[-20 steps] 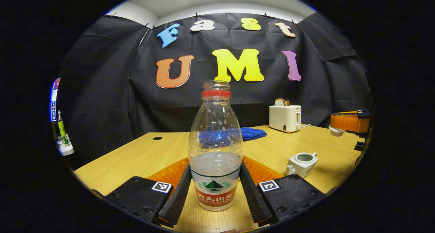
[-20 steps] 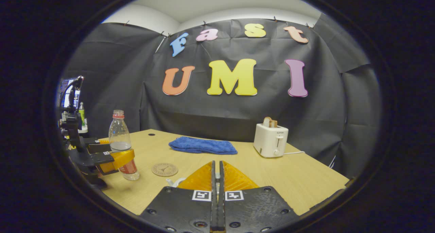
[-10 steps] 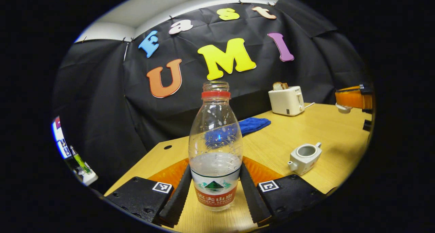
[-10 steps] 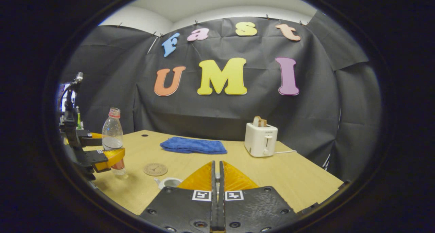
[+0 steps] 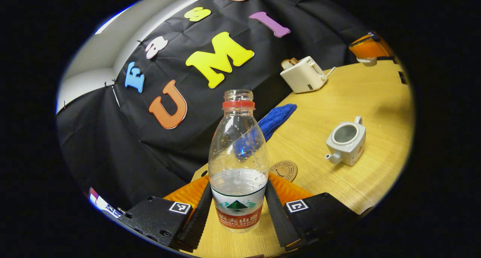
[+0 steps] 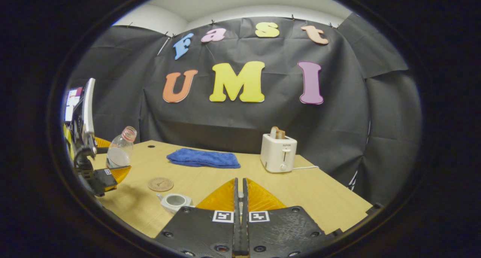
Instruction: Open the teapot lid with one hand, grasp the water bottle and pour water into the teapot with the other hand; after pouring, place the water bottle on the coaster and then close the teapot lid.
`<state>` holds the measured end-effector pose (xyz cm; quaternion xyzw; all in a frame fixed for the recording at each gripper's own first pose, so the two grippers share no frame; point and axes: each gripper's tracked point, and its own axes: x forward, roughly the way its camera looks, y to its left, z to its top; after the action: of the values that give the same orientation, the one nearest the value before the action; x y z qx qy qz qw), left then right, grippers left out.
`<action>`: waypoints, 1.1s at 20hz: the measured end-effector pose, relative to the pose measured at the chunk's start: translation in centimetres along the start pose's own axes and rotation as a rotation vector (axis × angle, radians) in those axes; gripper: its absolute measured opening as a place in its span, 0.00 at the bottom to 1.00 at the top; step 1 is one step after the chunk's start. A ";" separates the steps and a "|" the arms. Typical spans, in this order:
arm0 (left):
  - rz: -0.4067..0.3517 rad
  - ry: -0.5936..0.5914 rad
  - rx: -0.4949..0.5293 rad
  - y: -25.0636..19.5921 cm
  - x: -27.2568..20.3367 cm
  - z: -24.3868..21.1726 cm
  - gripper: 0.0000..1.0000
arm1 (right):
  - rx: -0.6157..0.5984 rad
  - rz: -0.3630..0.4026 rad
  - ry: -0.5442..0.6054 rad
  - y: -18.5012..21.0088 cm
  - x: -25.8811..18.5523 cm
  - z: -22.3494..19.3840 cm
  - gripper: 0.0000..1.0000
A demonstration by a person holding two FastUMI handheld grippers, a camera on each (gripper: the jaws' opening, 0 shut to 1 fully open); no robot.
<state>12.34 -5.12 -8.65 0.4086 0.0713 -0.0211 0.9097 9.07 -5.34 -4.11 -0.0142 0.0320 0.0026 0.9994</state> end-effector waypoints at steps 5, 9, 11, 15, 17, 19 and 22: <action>-0.026 0.042 0.243 -1.9 0.4 -0.4 0.76 | -0.025 -0.031 0.026 -0.8 0.2 -0.6 0.00; -0.046 0.051 0.413 -3.1 0.9 -0.2 0.76 | -0.018 -0.036 0.035 -1.3 0.1 -0.5 0.00; -0.050 0.064 0.484 -3.5 0.7 -0.3 0.76 | -0.023 -0.048 0.033 -1.9 0.2 -0.4 0.00; -0.043 0.067 0.653 -3.8 0.7 0.0 0.76 | -0.029 -0.059 0.032 -2.3 0.1 -0.3 0.00; -0.046 0.074 0.719 -3.8 0.6 0.0 0.76 | -0.028 -0.063 0.033 -2.6 0.0 -0.3 0.00; -0.034 0.071 0.777 -4.1 0.5 0.1 0.76 | -0.024 -0.066 0.035 -2.8 0.2 -0.3 0.00; -0.017 0.074 0.865 -4.0 0.3 0.5 0.76 | -0.023 -0.071 0.040 -3.1 0.3 -0.5 0.00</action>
<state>12.32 -8.14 -11.39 0.7522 0.0918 -0.0416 0.6512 9.38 -8.46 -4.55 -0.0267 0.0512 -0.0330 0.9978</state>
